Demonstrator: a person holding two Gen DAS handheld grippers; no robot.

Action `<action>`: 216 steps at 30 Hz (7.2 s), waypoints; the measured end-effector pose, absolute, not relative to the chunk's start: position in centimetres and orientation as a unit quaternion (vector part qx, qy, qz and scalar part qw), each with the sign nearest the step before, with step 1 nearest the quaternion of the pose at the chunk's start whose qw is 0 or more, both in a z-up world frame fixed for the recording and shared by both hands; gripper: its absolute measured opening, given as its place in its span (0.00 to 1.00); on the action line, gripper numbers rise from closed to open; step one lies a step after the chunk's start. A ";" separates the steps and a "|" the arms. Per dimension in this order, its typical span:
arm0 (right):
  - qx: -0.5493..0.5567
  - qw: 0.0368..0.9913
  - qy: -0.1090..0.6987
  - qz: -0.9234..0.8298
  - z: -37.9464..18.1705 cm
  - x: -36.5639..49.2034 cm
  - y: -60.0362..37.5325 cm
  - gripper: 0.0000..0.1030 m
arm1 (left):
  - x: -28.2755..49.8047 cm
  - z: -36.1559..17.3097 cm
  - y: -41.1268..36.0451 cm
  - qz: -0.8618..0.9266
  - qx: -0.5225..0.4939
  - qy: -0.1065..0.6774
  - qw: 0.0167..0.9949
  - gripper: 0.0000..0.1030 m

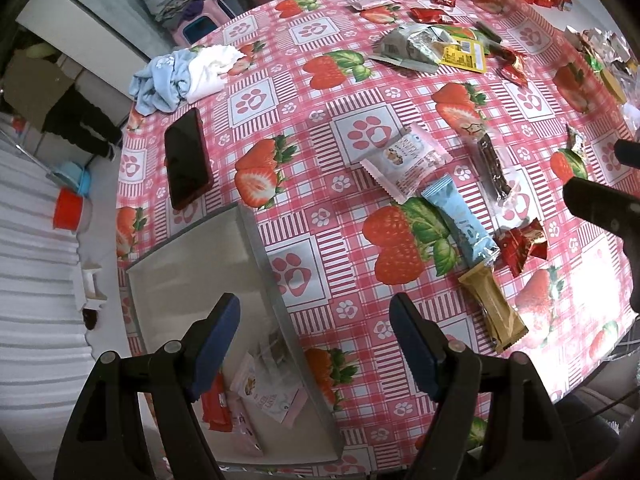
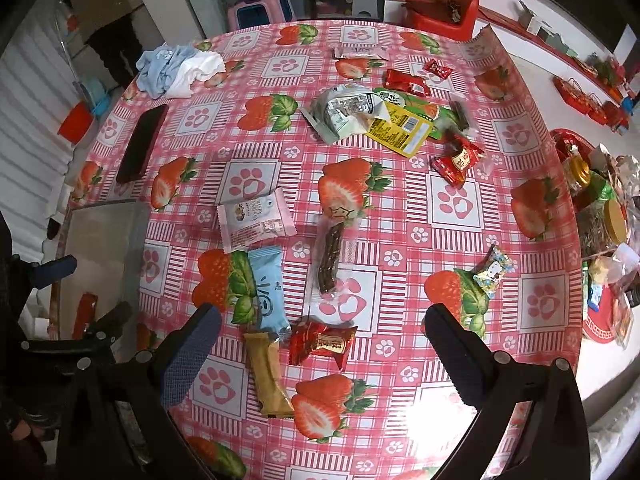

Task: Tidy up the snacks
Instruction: 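Withdraw both tools from the tray back over the snacks, then grasp a white Crispy Cranberry packet with the left tool, then hold the Crispy Cranberry packet in the left tool while the right tool grasps the clear jerky packet, then carry both packets over the white tray and open both tools, then grasp the gold wrapper with the left tool while the right tool grasps the Hello Kitty candy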

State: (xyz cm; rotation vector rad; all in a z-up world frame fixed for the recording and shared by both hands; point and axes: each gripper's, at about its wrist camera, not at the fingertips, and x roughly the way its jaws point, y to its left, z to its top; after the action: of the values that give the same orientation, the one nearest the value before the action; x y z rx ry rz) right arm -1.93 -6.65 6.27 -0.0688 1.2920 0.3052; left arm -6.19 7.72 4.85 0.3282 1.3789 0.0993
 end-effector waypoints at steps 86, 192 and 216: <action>0.064 0.661 0.746 0.044 -6.7 7.7 -8.2 0.99 | -8.1 -5.7 10.2 0.006 0.038 0.711 0.703 0.45; 0.146 0.608 0.780 0.023 -6.1 -6.0 -10.2 1.00 | -7.8 -1.5 9.0 -0.093 -0.026 0.731 0.676 0.76; 0.173 0.612 0.772 -0.014 -6.9 -8.2 -22.5 1.00 | -5.8 -6.8 -1.6 -0.056 0.062 0.744 0.663 0.31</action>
State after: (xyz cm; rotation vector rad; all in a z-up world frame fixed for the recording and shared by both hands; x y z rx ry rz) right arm -8.21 -22.46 -6.92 0.3994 1.7803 -0.0324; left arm -5.81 -1.58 -6.77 0.1399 1.6803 -0.1276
